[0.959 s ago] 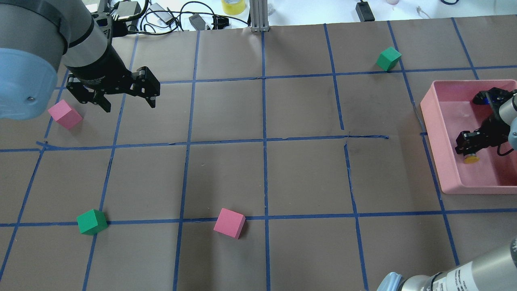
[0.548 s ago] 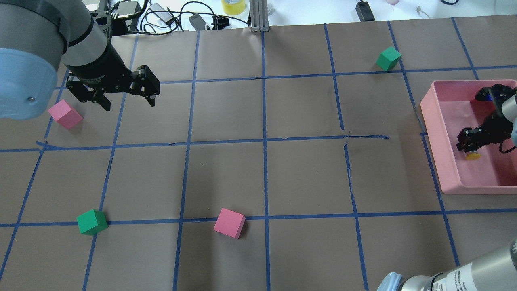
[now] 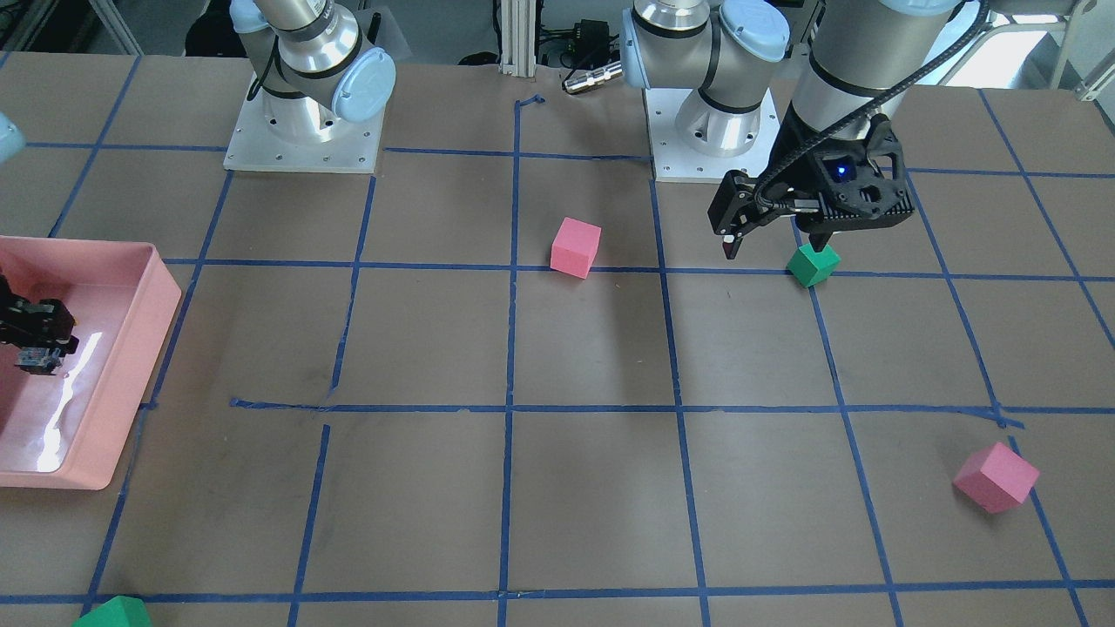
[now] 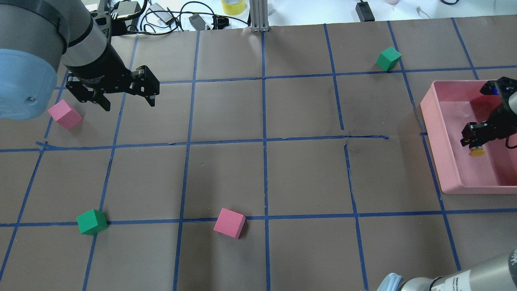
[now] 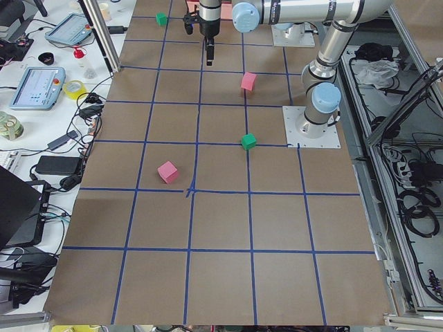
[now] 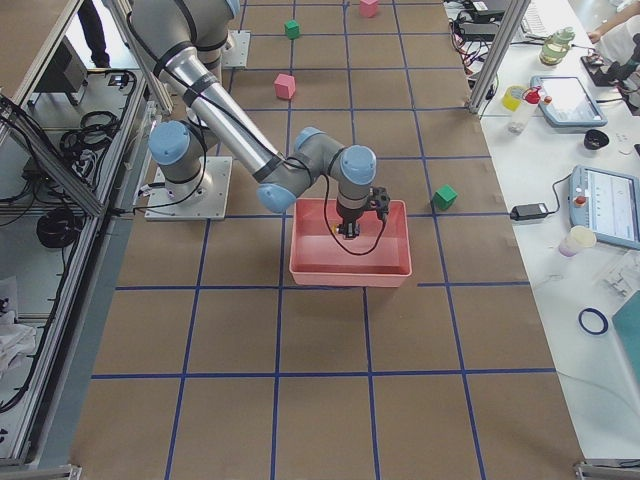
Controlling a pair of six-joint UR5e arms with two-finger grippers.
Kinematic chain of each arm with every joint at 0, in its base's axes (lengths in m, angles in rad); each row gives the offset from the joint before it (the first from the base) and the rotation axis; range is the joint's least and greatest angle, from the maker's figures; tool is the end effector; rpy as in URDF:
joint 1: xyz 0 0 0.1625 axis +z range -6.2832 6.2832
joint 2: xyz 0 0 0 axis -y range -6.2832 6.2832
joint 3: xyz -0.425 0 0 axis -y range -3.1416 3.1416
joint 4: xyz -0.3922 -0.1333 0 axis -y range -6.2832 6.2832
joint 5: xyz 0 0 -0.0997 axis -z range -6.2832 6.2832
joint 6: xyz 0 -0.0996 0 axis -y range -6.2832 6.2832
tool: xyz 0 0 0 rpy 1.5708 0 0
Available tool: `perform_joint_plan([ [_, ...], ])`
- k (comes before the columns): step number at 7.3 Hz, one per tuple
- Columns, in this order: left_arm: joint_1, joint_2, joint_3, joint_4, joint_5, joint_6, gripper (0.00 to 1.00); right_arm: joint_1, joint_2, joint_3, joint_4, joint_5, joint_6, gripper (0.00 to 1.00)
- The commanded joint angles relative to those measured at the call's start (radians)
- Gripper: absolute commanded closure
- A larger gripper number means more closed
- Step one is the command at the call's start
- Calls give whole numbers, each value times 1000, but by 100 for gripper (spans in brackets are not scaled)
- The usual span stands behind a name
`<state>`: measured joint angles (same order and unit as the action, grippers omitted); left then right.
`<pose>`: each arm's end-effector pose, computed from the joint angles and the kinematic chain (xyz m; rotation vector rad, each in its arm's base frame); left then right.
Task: Align button upright
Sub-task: 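Lift the button out of the tray and carry it toward table center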
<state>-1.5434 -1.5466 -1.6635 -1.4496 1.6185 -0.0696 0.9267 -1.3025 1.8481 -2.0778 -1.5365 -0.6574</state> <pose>-0.1152 -0.4891 0.4664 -0.1519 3.0902 -0.0831 -0.2172 -0.5169 0.2655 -0.0195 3.0908 0.0153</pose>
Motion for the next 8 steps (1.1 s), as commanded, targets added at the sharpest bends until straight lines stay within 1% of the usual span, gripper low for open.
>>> perform_joint_plan([
  [1, 0, 0, 1, 0, 1, 1, 0, 87, -11, -227, 222, -8, 27, 100],
  [2, 0, 0, 1, 2, 0, 1, 0, 160, -11, -316, 310, -10, 95, 100],
  [3, 0, 0, 1, 2, 0, 1, 0, 254, -14, -340, 335, -4, 204, 100],
  [6, 2, 0, 1, 2, 1, 1, 0, 615, 26, -334, 260, 9, 621, 100],
  [7, 3, 0, 1, 2, 1, -1, 0, 720, 61, -326, 193, 9, 769, 100],
  [8, 3, 0, -1, 2, 1, -1, 0, 804, 104, -313, 104, 10, 844, 100],
])
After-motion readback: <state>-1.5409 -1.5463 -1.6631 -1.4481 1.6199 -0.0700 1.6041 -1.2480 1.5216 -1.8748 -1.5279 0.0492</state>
